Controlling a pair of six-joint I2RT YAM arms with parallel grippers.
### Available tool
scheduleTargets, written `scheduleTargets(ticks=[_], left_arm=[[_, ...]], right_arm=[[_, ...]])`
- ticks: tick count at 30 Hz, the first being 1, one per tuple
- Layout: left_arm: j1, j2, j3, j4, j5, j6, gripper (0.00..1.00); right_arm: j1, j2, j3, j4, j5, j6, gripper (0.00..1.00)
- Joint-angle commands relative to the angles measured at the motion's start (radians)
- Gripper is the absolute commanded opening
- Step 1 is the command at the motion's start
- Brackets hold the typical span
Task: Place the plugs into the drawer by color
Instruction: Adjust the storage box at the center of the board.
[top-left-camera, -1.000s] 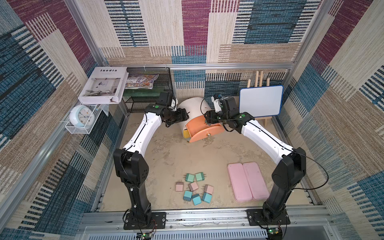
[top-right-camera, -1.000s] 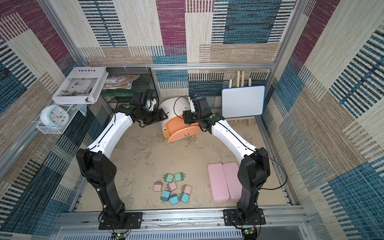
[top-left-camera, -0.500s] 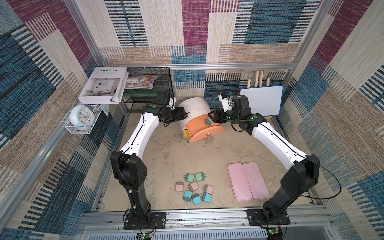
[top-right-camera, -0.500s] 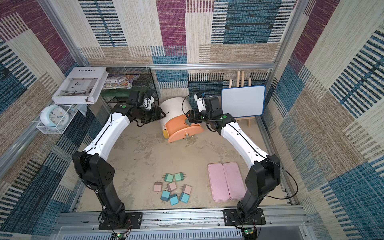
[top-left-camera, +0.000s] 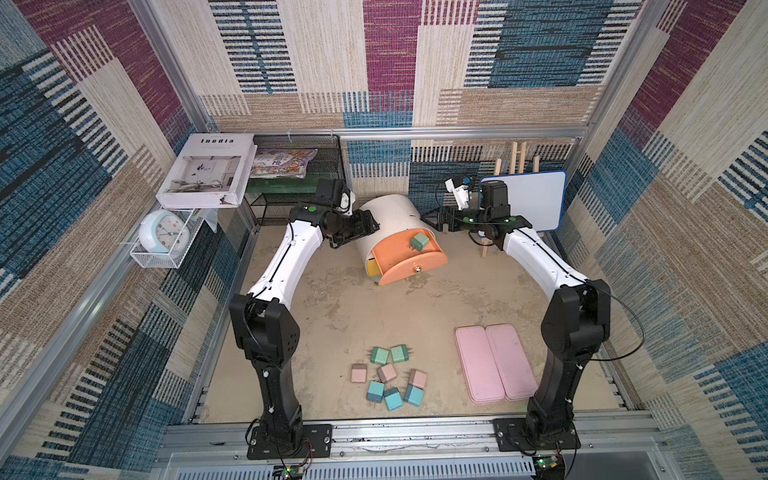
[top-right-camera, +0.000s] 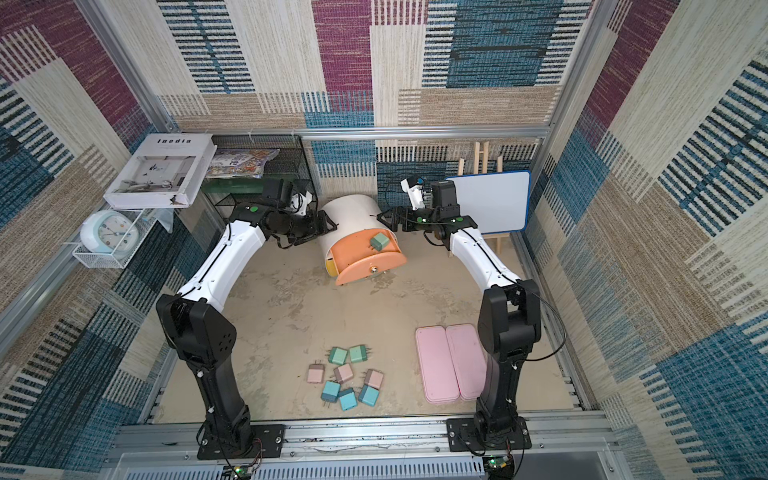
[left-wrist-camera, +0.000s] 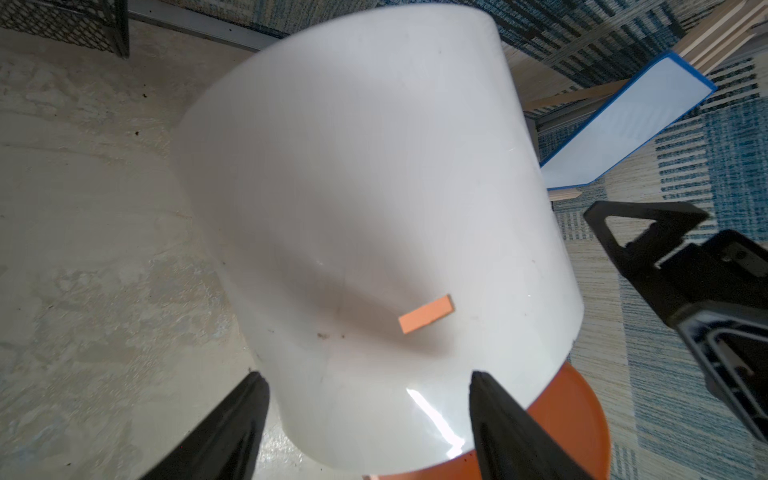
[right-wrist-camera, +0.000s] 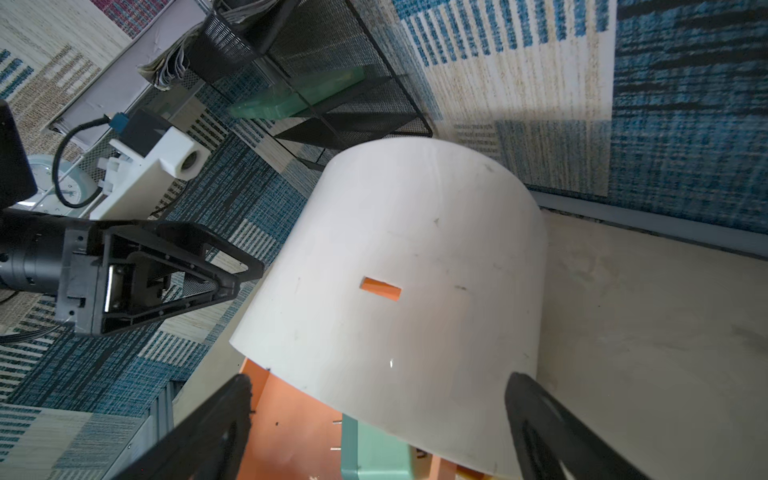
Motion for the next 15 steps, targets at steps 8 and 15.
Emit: scheduleTargets(ticks=[8,15], left_arm=[[-0.001,0.056,0.059,0.009,0.080,-0.011,0.80],[-0.007,0.091,0.117,0.009,0.104,-0.026,0.80]], right_arm=[[0.015,0.015,-0.037,0.084,-0.140,0.053,0.98],[0.050,-0.024,-0.115,0.126,-0.134,0.076,0.97]])
